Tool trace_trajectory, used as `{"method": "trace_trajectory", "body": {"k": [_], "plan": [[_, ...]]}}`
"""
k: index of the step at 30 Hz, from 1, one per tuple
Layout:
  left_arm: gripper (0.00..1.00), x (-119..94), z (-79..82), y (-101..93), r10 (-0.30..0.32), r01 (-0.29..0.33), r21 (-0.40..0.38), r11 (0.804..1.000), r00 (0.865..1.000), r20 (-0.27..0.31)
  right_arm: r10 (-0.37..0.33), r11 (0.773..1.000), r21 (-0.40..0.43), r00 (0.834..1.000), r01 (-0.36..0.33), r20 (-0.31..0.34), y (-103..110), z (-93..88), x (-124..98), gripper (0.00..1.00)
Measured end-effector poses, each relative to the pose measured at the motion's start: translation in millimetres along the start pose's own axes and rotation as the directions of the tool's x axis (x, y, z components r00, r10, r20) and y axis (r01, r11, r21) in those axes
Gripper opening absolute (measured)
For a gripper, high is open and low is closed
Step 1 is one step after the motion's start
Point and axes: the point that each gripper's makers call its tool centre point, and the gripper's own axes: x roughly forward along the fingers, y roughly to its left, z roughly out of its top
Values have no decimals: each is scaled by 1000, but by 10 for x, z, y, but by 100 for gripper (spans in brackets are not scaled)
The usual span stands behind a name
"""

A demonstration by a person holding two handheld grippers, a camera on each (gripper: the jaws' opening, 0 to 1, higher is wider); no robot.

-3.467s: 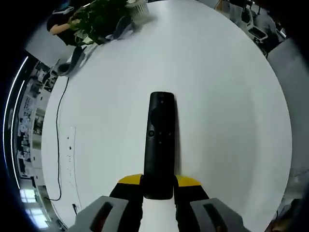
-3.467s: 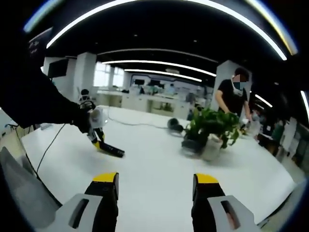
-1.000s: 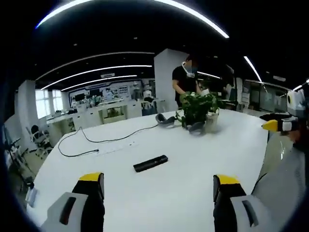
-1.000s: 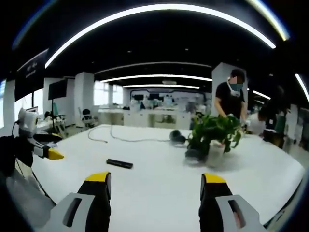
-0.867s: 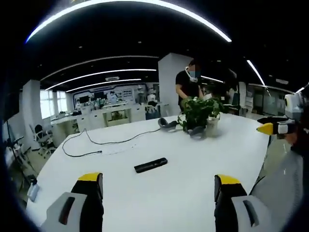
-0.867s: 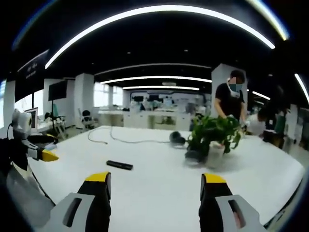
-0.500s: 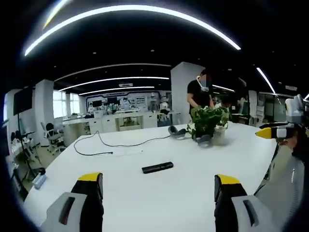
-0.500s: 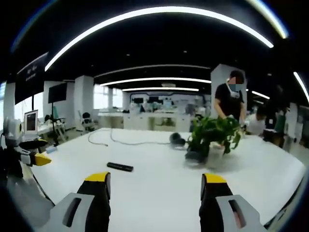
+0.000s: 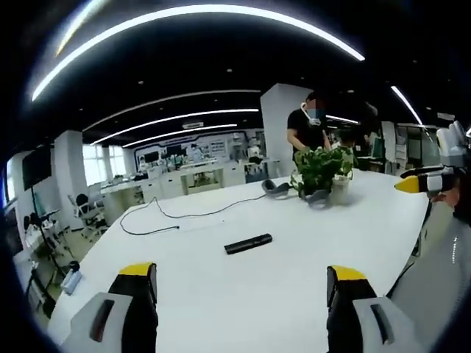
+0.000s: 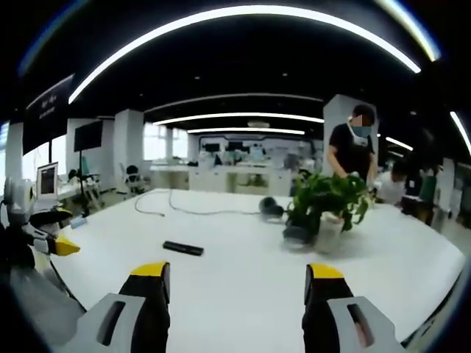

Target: Press the specified remote control buttons in sequence, fully releasing each button before pressing the next.

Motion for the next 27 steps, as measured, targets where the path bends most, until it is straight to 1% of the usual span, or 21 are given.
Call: {"method": "trace_trajectory", "body": {"k": [3,11,21,27], "plan": [[100,1,-14,-12,3,-3,31,1000,1000,-4,-9,1000,0,1000,9,1,-21,1,-1,73],[100,-1,-21,15,14,-13,54,998,1000,-11,-29,1000,10,1000,29,-2,-78,-14,-4,72],[100,4,-36,31,17,-16,46,999,1000,-22,-32,999,5,999,32,3,-93,-19,-2,71],[100,1,-44,33,21,-19,55,998,999,-26,-30,999,12,1000,30,8,-88,-9,-9,71]]}}
